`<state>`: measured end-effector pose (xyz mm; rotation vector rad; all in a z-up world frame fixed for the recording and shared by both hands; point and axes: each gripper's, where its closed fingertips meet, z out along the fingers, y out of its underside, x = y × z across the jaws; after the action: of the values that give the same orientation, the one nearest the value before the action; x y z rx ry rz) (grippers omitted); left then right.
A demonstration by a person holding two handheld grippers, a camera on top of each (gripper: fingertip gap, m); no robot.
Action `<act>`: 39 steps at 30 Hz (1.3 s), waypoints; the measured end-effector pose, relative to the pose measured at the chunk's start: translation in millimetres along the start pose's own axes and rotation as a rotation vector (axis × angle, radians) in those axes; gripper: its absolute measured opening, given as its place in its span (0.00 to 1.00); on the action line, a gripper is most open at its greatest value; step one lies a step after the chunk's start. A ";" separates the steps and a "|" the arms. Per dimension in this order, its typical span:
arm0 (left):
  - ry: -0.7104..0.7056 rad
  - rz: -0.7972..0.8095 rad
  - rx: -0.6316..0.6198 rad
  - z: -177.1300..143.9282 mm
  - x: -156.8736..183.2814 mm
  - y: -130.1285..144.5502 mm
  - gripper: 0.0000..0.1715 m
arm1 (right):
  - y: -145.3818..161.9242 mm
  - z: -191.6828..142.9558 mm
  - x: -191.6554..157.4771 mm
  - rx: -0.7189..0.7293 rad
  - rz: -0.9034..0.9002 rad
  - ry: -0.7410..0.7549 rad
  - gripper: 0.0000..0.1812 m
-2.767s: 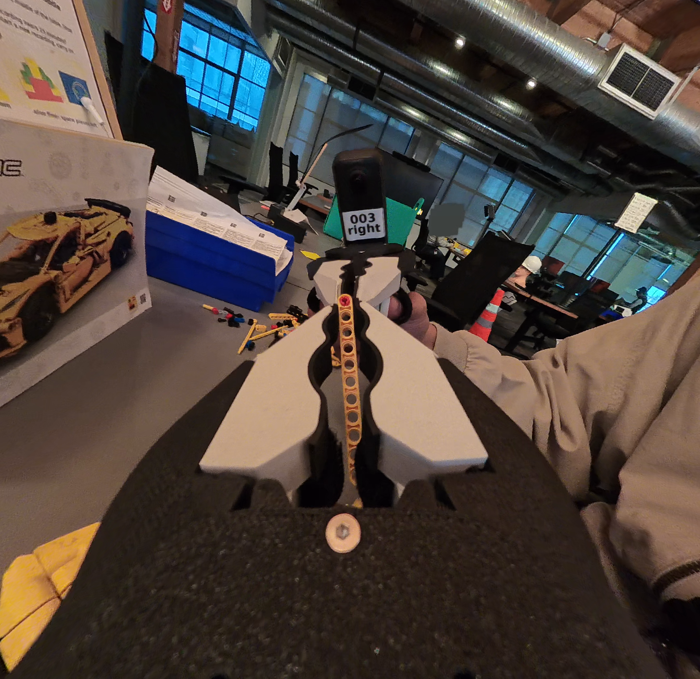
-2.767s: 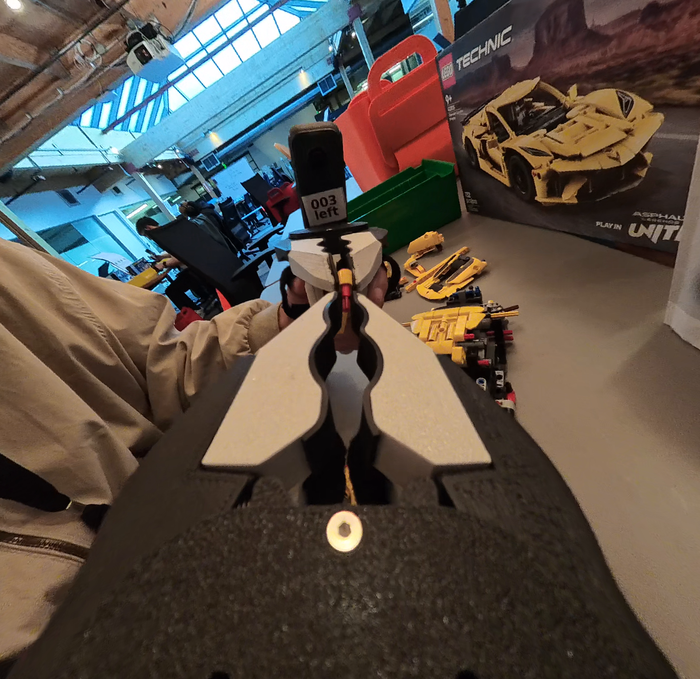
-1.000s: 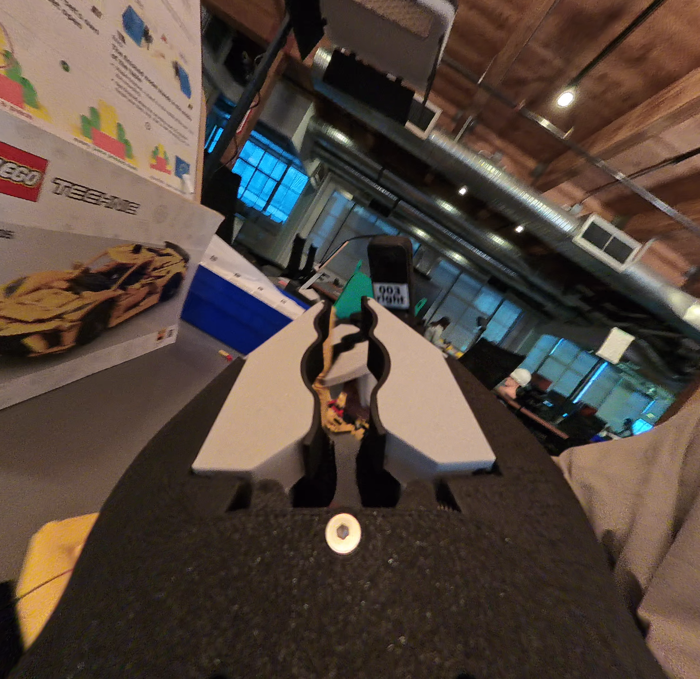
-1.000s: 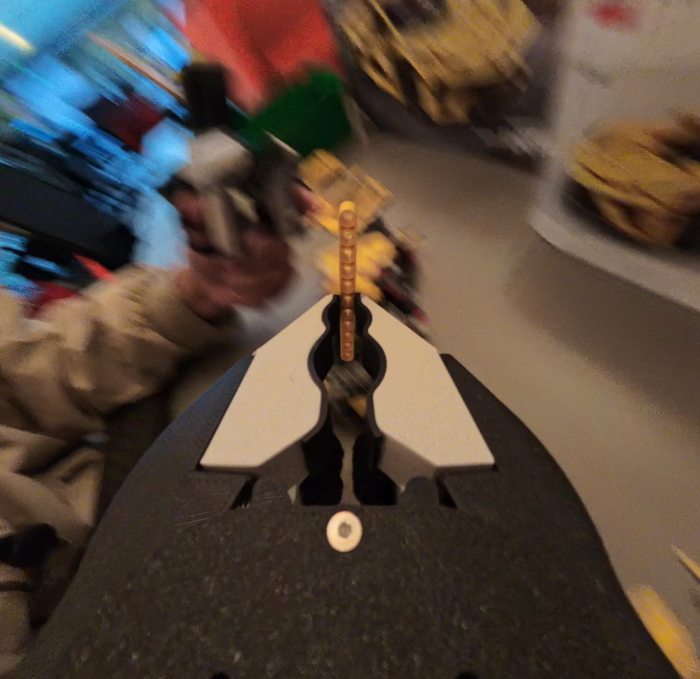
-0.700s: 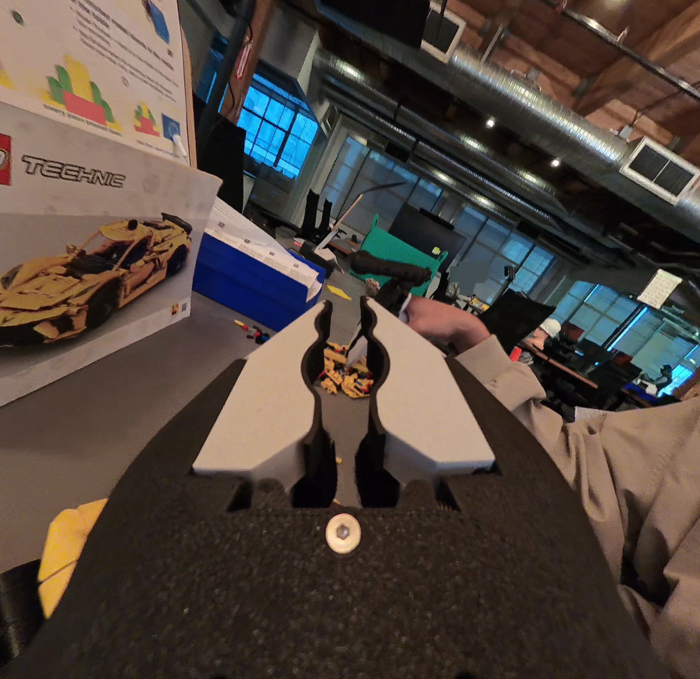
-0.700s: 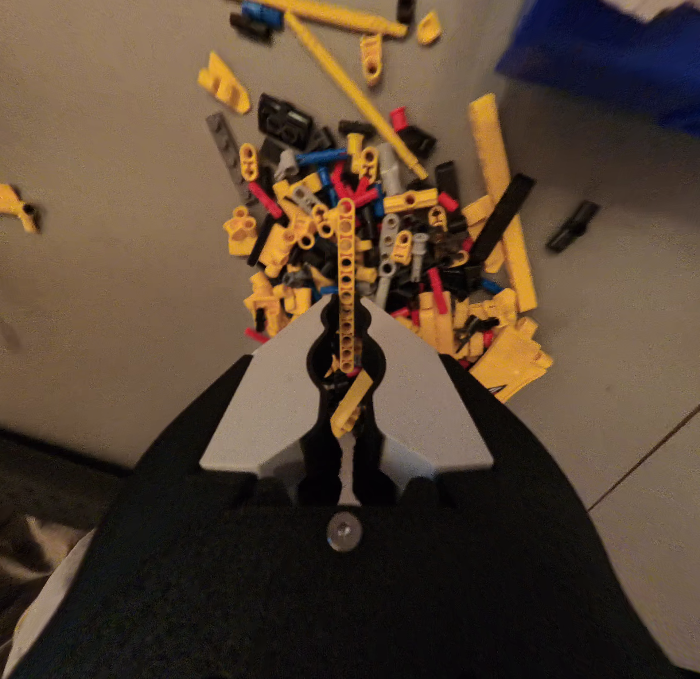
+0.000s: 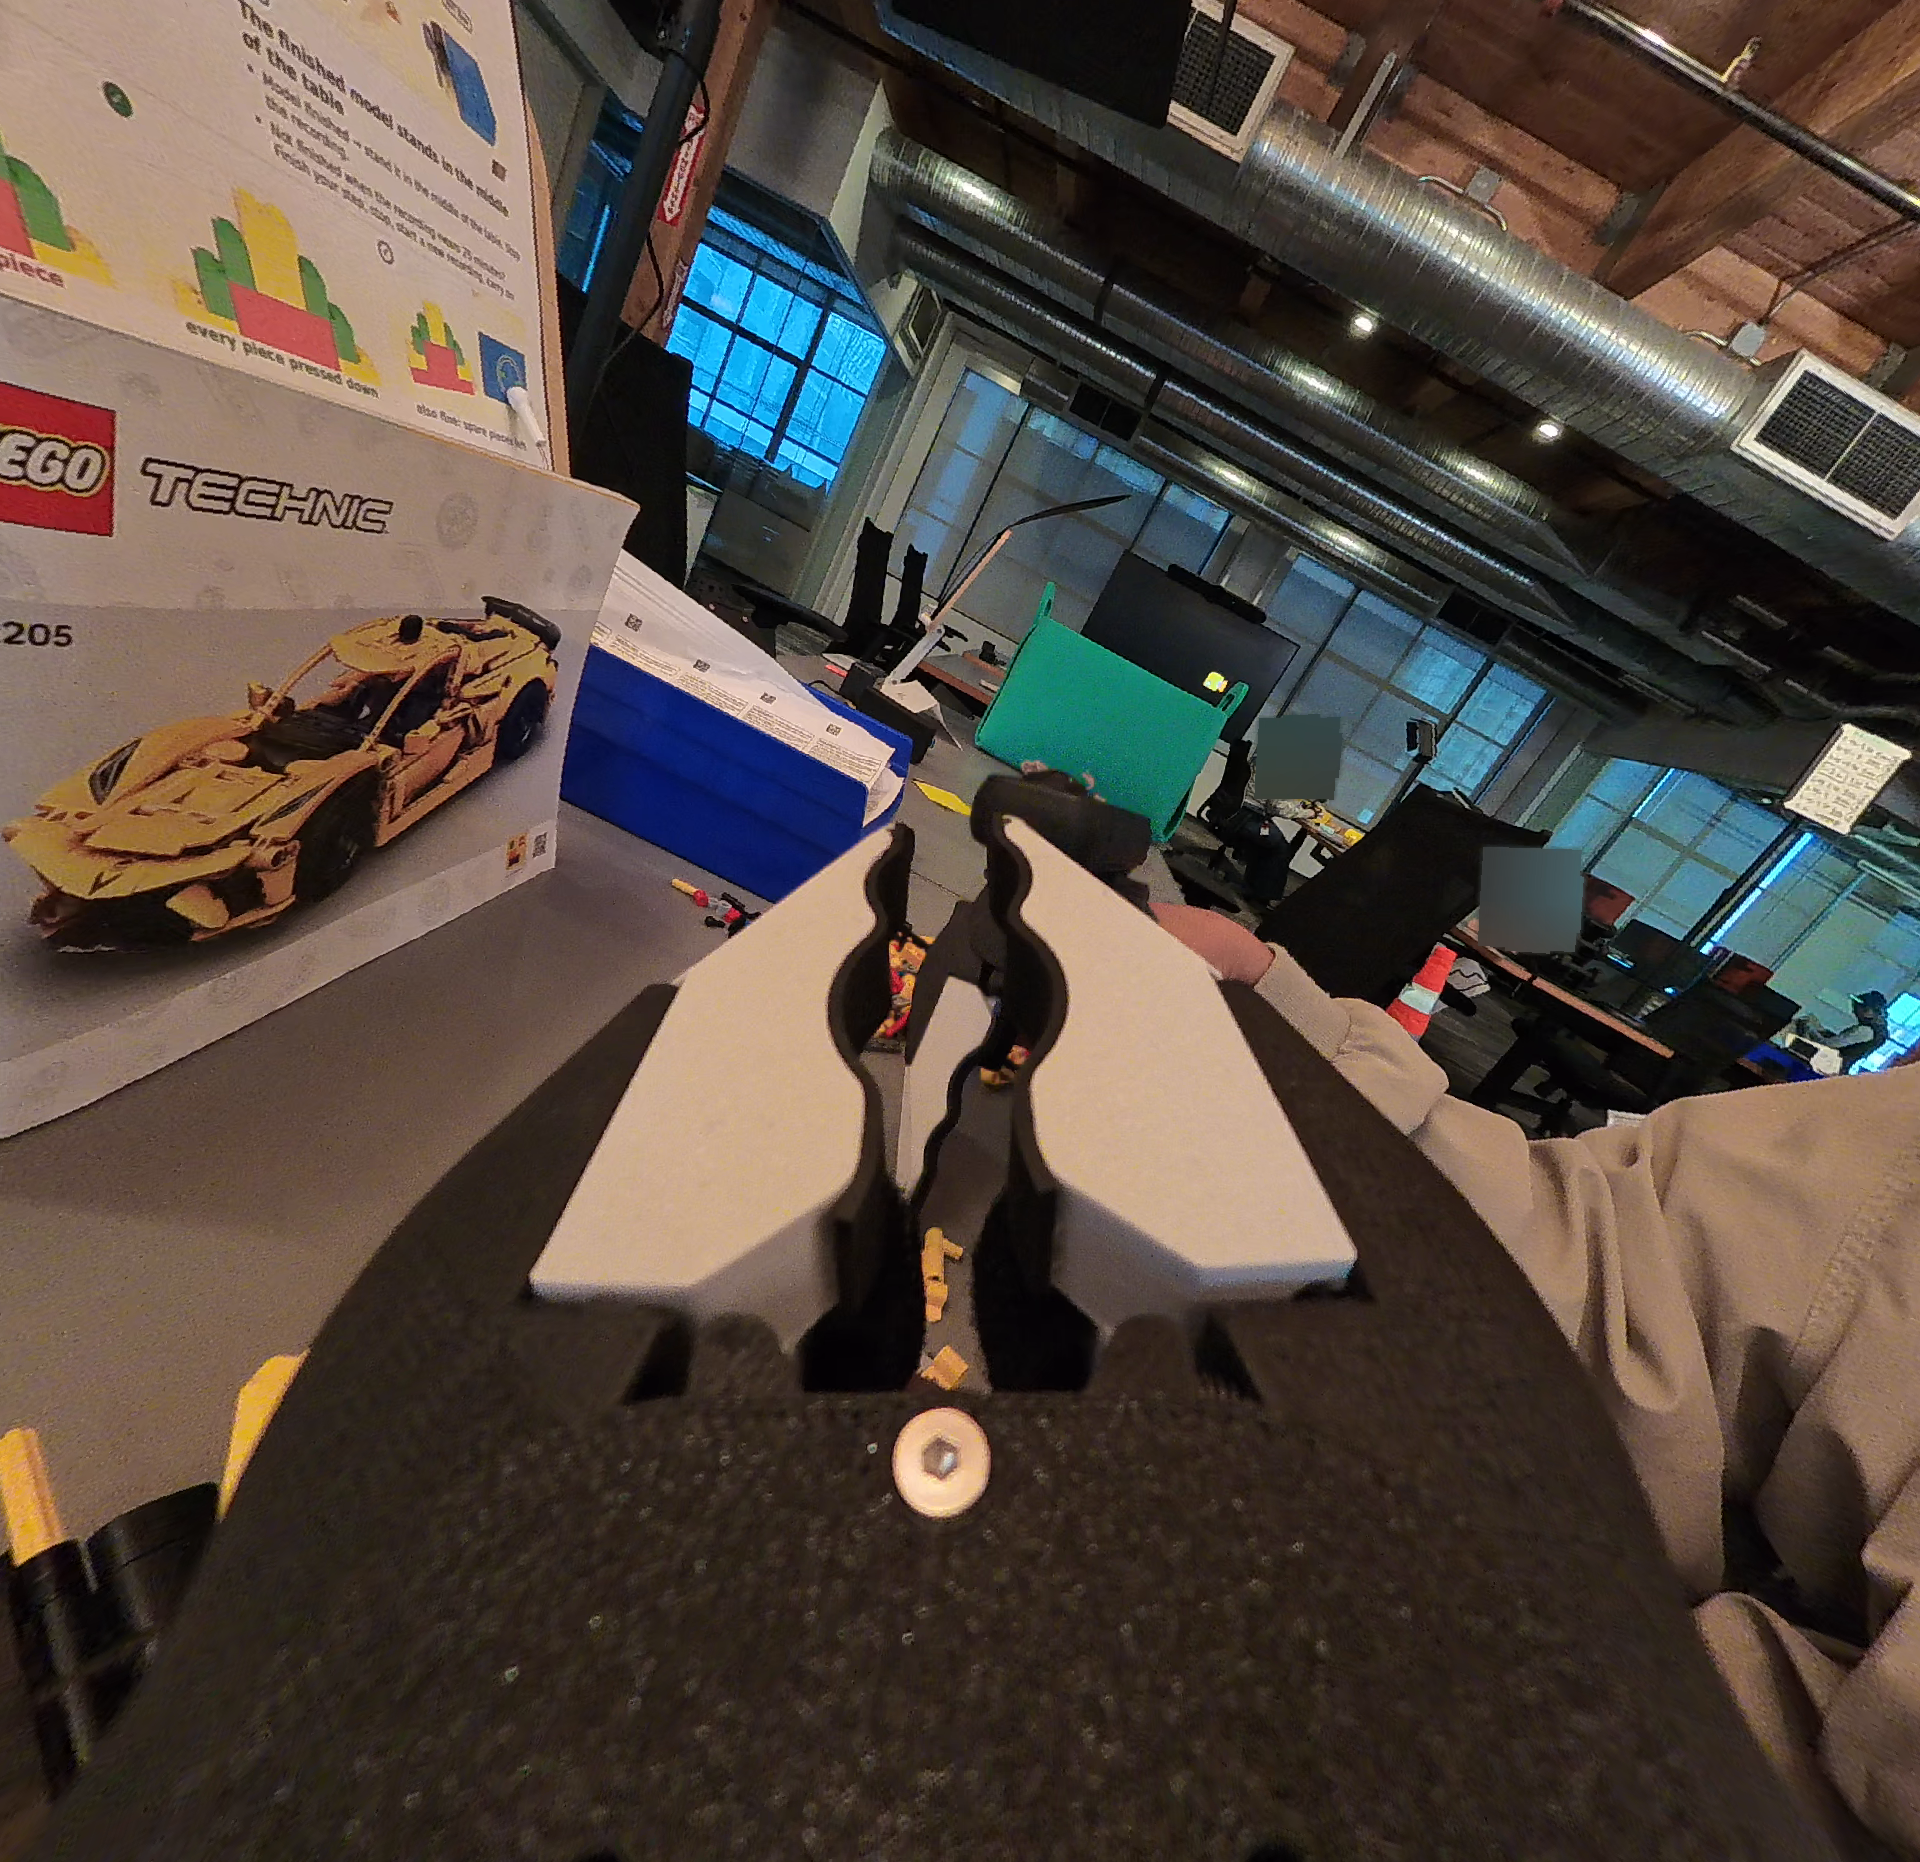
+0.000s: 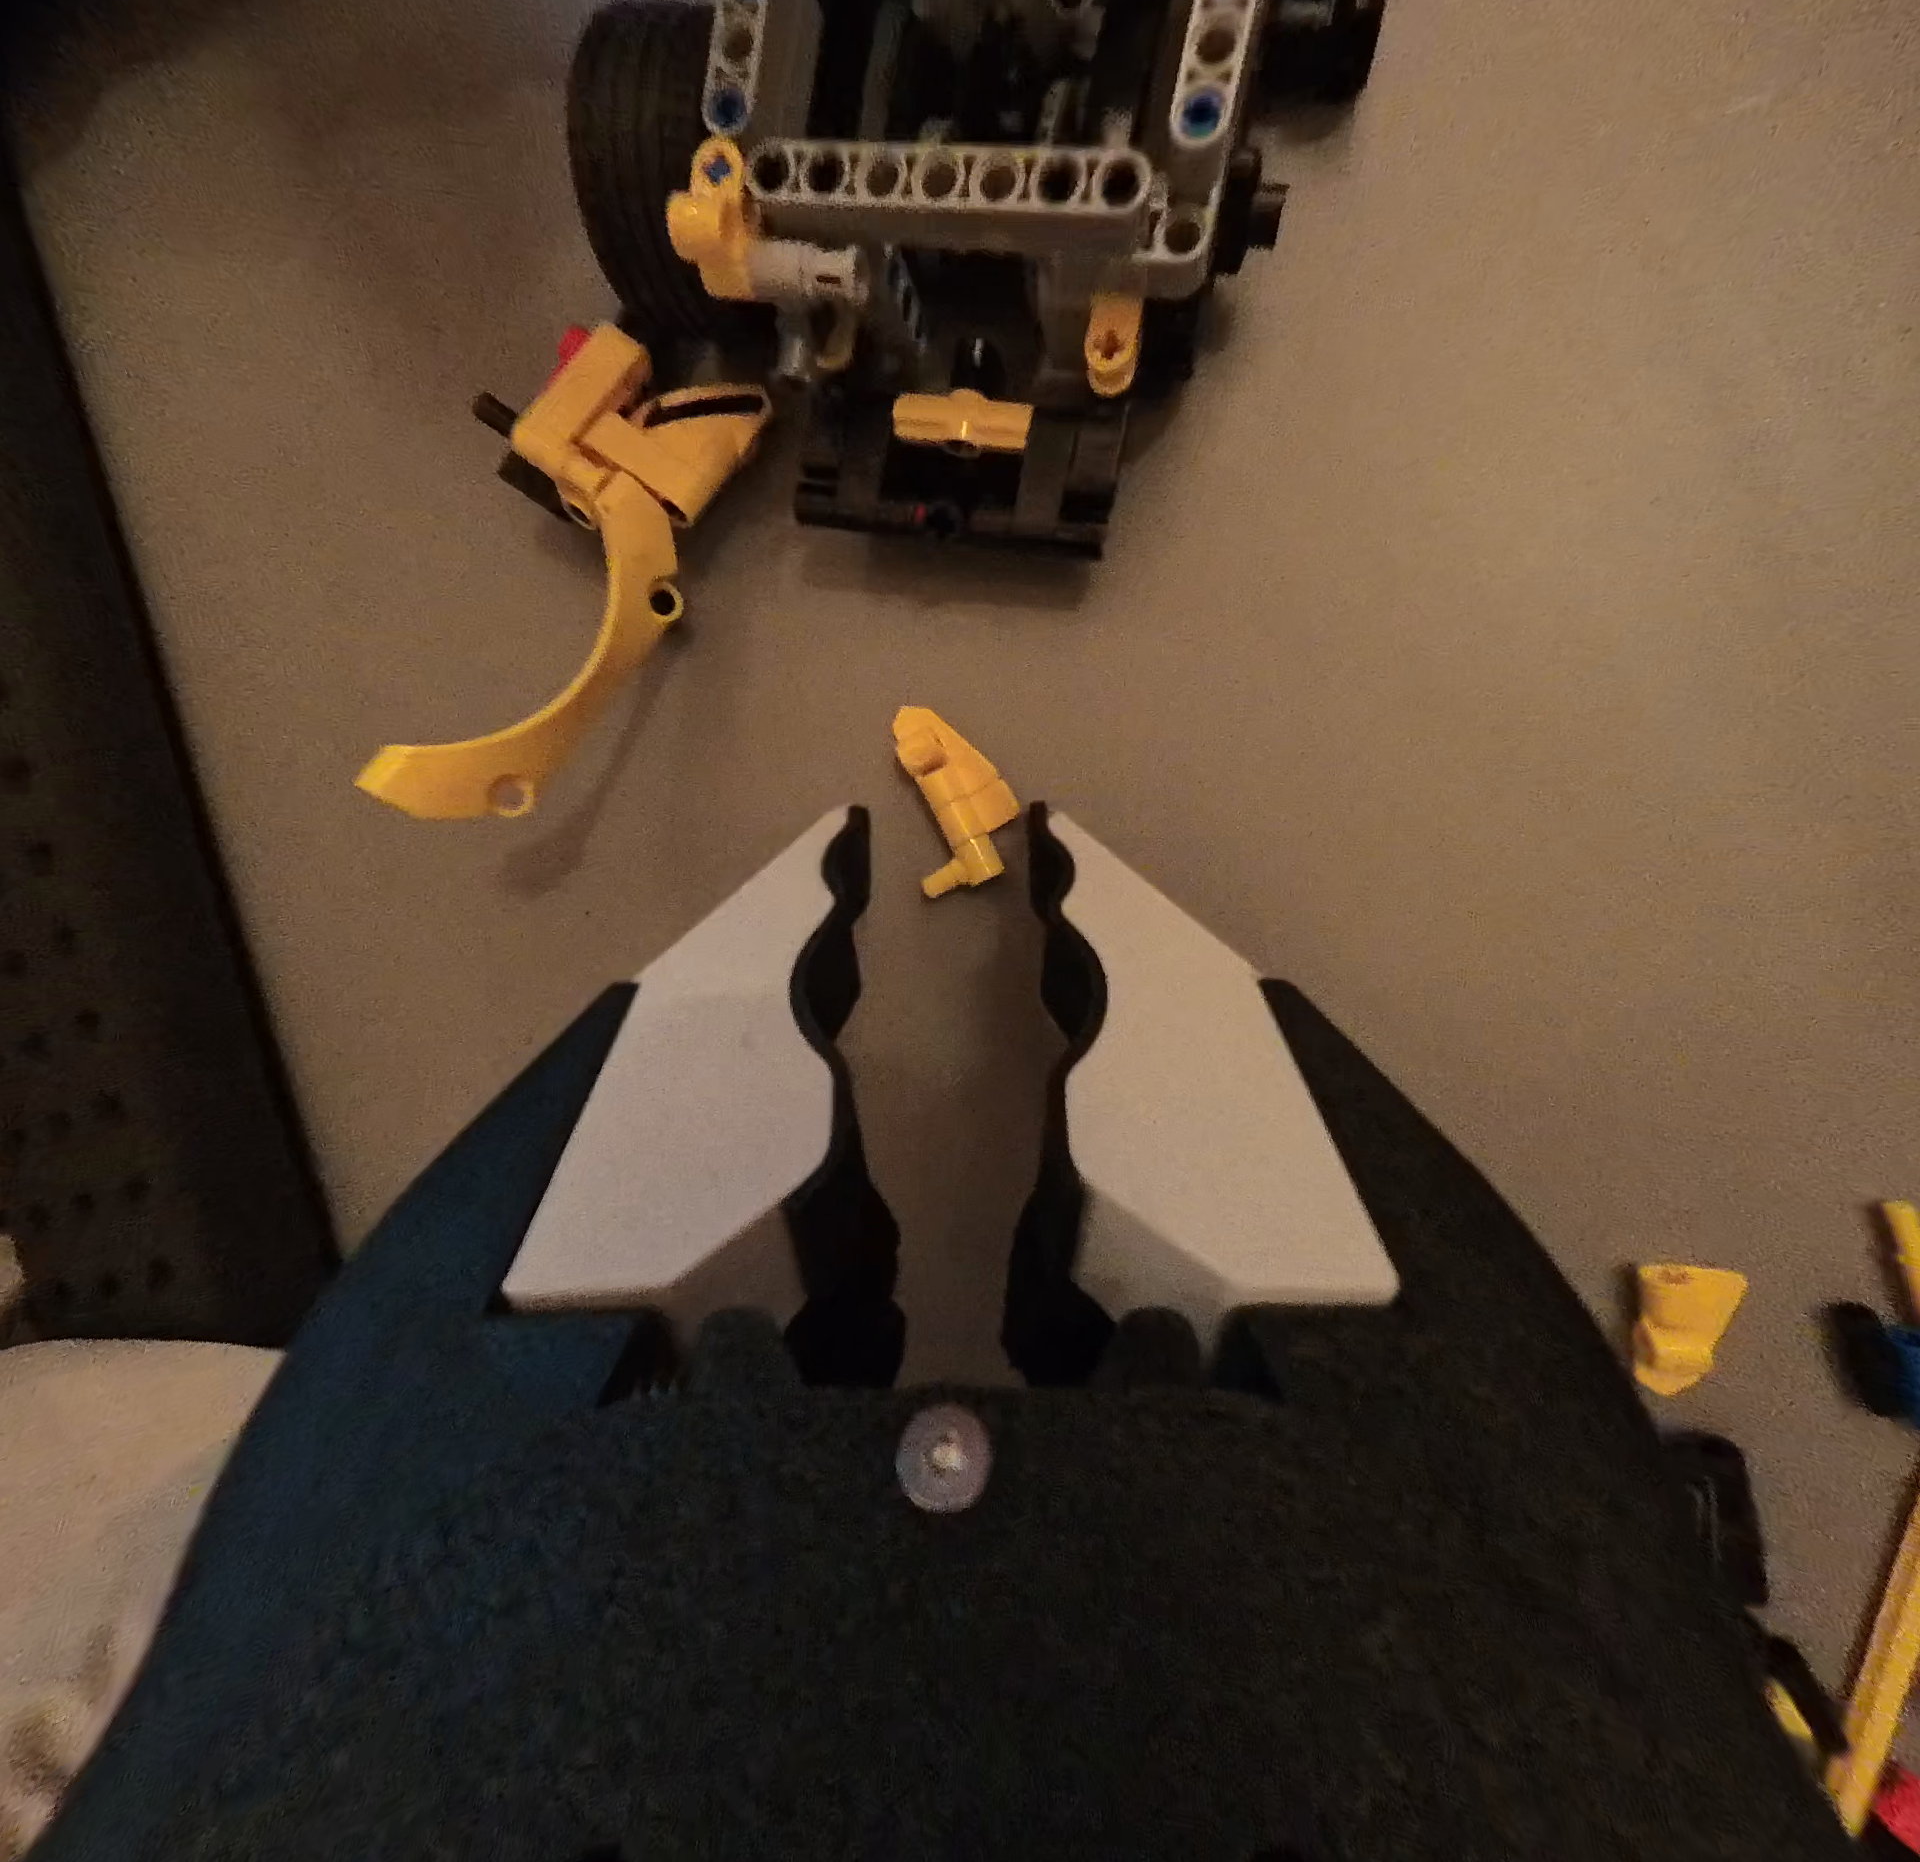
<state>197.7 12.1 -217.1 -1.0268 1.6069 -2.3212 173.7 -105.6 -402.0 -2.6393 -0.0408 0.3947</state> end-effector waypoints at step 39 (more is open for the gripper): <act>0.003 0.011 -0.329 16.8 2.6 61.4 0.03 | -122.0 -79.7 -4.4 0.451 -0.659 0.790 0.03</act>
<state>189.9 -28.1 -266.0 -1.0681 2.0374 -2.0941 196.7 -33.0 -277.7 -2.0062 -0.4797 -0.7616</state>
